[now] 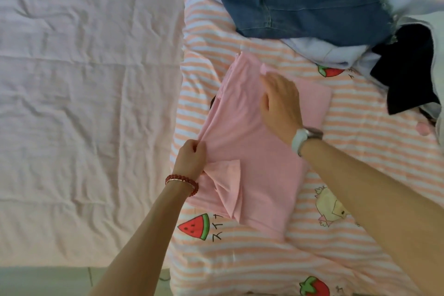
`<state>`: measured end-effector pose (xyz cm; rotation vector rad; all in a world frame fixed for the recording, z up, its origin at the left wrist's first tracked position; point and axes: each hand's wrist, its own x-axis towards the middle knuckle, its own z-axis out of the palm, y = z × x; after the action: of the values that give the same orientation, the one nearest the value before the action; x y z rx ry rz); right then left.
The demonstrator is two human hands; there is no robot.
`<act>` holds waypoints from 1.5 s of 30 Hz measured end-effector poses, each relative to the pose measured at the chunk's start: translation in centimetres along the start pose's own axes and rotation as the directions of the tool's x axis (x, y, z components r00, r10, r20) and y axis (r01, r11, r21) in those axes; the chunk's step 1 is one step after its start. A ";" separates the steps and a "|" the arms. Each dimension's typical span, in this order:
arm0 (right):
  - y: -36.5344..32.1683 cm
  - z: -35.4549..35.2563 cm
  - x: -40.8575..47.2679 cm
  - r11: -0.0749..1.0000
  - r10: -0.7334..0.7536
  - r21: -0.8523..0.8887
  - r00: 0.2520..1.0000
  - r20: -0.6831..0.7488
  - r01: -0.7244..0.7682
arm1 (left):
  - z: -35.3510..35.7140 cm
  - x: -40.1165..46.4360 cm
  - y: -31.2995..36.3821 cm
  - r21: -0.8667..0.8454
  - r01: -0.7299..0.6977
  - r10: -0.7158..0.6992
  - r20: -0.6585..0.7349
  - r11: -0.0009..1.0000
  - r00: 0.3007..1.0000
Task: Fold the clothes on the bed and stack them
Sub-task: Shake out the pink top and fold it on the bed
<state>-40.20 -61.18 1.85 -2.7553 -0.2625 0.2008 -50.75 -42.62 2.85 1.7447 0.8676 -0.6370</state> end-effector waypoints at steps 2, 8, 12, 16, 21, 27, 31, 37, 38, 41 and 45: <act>-0.1 0.7 -4.5 1.000 -0.007 0.022 0.999 0.047 0.006 | 0.0 -0.5 0.1 0.121 -0.026 0.017 0.077 0.992 0.997; -2.3 3.1 -14.7 0.995 -0.035 0.094 0.996 0.082 0.027 | -2.1 -1.8 -0.8 0.474 -0.164 0.025 0.287 0.865 0.958; -3.9 4.0 -18.2 0.937 -0.344 0.037 0.904 0.253 0.347 | -4.3 -1.8 -2.0 0.356 -0.072 0.000 0.198 0.932 0.980; -3.9 4.1 -20.0 0.840 -0.540 0.143 0.789 0.294 0.523 | -4.3 -2.1 -3.9 0.326 -0.065 0.055 0.042 0.943 0.998; -1.7 2.7 -17.6 0.965 -0.255 0.002 0.932 0.257 0.263 | -1.6 -2.7 -4.1 0.483 -0.240 0.343 -0.137 0.842 0.929; 0.3 2.9 -16.7 0.986 -0.056 -0.138 0.958 0.280 0.098 | 1.3 -2.8 -3.6 0.538 -0.240 0.431 -0.264 0.808 0.863; 0.2 2.7 -16.2 0.991 -0.049 -0.108 0.970 0.238 0.076 | 0.8 -1.3 -2.9 0.320 -0.156 0.251 -0.281 0.934 0.926; -1.2 1.8 -8.0 0.997 -0.066 0.048 0.986 0.156 0.059 | -0.5 -1.8 -3.4 0.153 -0.218 0.251 -0.246 0.964 0.936; -1.6 1.7 -5.9 0.996 -0.039 0.089 0.990 0.132 0.027 | -0.6 -1.8 -3.5 0.146 -0.223 0.253 -0.237 0.964 0.938; -2.2 1.1 -0.1 0.971 0.095 0.212 0.991 0.098 -0.114 | -0.8 -1.4 -3.6 0.173 -0.227 0.259 -0.192 0.958 0.947; -2.8 0.7 5.9 0.917 0.171 0.352 0.982 0.080 -0.189 | -1.1 -0.6 -3.7 0.259 -0.264 0.305 -0.131 0.929 0.943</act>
<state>-34.99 -57.14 1.65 -2.4093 0.0194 0.3283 -54.07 -41.02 1.55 2.1195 0.6500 -0.4145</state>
